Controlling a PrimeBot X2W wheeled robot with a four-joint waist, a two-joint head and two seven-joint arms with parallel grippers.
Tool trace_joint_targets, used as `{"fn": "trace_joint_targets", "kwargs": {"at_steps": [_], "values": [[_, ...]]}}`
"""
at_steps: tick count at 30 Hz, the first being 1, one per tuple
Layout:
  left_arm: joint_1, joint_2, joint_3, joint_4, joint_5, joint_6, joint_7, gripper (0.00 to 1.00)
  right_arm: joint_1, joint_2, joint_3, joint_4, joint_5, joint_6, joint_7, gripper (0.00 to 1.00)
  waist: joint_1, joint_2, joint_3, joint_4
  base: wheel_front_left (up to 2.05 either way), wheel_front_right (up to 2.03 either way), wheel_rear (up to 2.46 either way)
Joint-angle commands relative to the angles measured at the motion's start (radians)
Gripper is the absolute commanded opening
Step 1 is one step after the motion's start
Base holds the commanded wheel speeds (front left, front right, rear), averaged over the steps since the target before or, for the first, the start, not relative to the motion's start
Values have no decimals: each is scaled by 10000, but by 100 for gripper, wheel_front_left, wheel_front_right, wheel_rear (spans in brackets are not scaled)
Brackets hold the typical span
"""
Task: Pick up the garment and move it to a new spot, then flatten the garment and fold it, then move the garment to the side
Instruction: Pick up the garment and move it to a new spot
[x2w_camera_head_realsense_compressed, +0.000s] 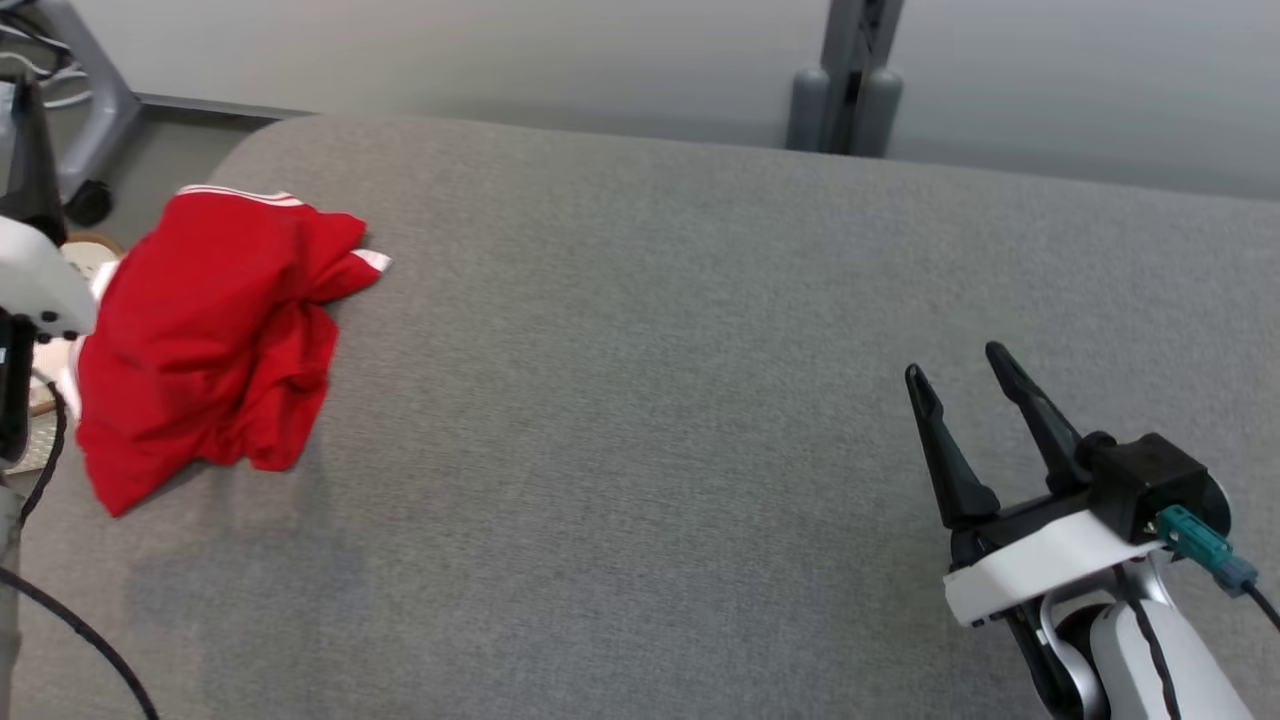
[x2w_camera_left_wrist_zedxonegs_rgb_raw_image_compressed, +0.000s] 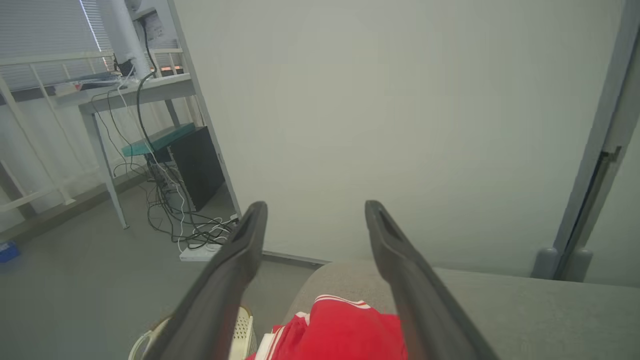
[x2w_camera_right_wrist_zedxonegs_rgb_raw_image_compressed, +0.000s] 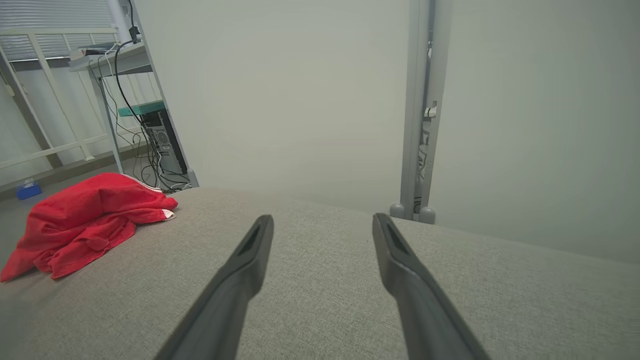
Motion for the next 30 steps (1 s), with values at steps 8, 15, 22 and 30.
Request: {"fn": "trace_joint_targets", "kwargs": {"at_steps": [8,15,22,30], "values": [[-749,479,-296,3495,-82,-871,170,100,-636,-260,227,-128,-41,11,152,100,0,-1,1322,-905,0,0,0],[-1280,583,-407,5692,-474,-1301,770,100,-1009,-373,417,-161,-42,11,206,100,0,-1,2000,-1200,0,0,0],[-1716,654,-600,7095,-918,-1605,1946,20,-1269,-414,495,-95,5,11,184,100,0,-1,2386,-1401,0,0,0],[-2161,960,-619,7007,-1038,-1659,975,0,-1269,-415,399,43,59,12,65,100,0,-1,2271,-1407,0,0,0]]}}
